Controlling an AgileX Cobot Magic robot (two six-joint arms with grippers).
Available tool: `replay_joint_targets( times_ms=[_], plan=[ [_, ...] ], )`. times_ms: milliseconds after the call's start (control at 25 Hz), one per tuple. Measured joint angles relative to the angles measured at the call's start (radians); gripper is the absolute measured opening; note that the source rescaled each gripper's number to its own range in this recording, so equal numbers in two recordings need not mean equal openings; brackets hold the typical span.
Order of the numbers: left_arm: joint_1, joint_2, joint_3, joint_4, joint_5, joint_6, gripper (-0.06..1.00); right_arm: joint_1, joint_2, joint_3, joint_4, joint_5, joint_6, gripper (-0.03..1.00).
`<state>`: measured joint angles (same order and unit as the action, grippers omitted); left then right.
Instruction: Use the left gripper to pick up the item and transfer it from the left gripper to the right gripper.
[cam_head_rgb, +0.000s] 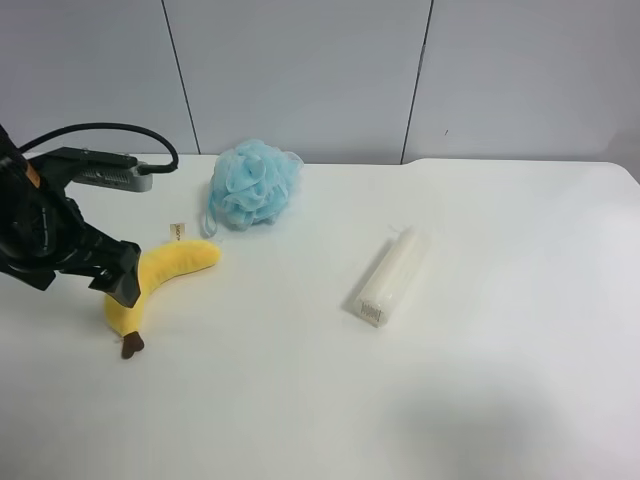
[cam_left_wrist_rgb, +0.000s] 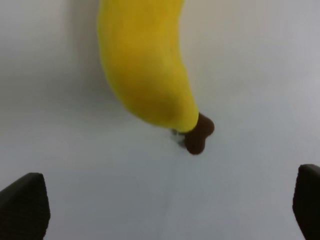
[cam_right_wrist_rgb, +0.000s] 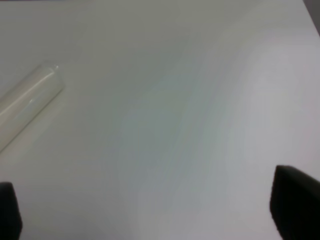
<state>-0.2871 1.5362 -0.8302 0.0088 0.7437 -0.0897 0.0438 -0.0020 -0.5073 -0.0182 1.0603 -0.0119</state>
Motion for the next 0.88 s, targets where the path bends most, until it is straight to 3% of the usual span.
replay_joint_targets(
  times_ms=[680, 760, 880],
  plan=[
    [0.000, 0.285, -0.001, -0.002, -0.233, -0.022, 0.99, 0.000, 0.000, 0.000, 0.000, 0.000, 0.000, 1.00],
    [0.000, 0.286, -0.001, -0.002, -0.245, -0.022, 0.91, 0.000, 0.000, 0.000, 0.000, 0.000, 0.000, 1.00],
    [0.000, 0.286, -0.001, -0.002, -0.247, -0.024, 0.67, 0.000, 0.000, 0.000, 0.000, 0.000, 0.000, 1.00]
  ],
)
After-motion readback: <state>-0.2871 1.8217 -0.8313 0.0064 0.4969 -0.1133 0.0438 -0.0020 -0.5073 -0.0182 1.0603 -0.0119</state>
